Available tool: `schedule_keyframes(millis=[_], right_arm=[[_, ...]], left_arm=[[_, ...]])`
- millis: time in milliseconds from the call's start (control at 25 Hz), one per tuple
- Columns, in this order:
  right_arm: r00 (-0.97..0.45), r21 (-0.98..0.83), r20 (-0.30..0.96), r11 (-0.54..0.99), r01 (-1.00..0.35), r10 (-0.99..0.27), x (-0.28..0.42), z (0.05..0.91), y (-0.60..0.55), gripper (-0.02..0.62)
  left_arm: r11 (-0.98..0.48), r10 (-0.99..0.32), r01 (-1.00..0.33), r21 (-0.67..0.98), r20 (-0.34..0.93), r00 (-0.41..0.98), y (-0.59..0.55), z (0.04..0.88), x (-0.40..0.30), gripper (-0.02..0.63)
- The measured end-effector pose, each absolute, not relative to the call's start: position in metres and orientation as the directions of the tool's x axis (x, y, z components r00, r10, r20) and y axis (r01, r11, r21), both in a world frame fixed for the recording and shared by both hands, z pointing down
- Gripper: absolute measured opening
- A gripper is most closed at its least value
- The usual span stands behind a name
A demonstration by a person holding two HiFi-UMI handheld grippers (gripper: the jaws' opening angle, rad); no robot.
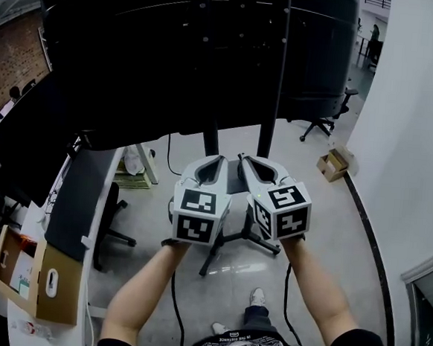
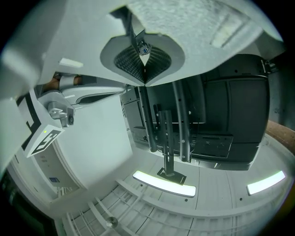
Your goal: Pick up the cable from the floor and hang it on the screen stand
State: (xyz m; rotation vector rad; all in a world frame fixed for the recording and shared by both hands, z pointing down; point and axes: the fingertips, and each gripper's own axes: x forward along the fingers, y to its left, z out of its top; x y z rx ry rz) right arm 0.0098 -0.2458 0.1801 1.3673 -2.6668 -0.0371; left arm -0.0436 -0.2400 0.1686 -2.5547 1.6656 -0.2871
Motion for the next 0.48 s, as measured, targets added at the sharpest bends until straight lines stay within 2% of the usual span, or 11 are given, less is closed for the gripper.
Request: schedule_keyframes(millis=[480], right_arm=[[-0.573,0.091,0.111,0.582,-0.808,-0.812,0.0094,0.1763,-0.2359,0.005]], left_arm=[[-0.423,-0.904,-0.895,-0.139,0.131,0.407,-0.232,0.1789,-0.0388,0.002]])
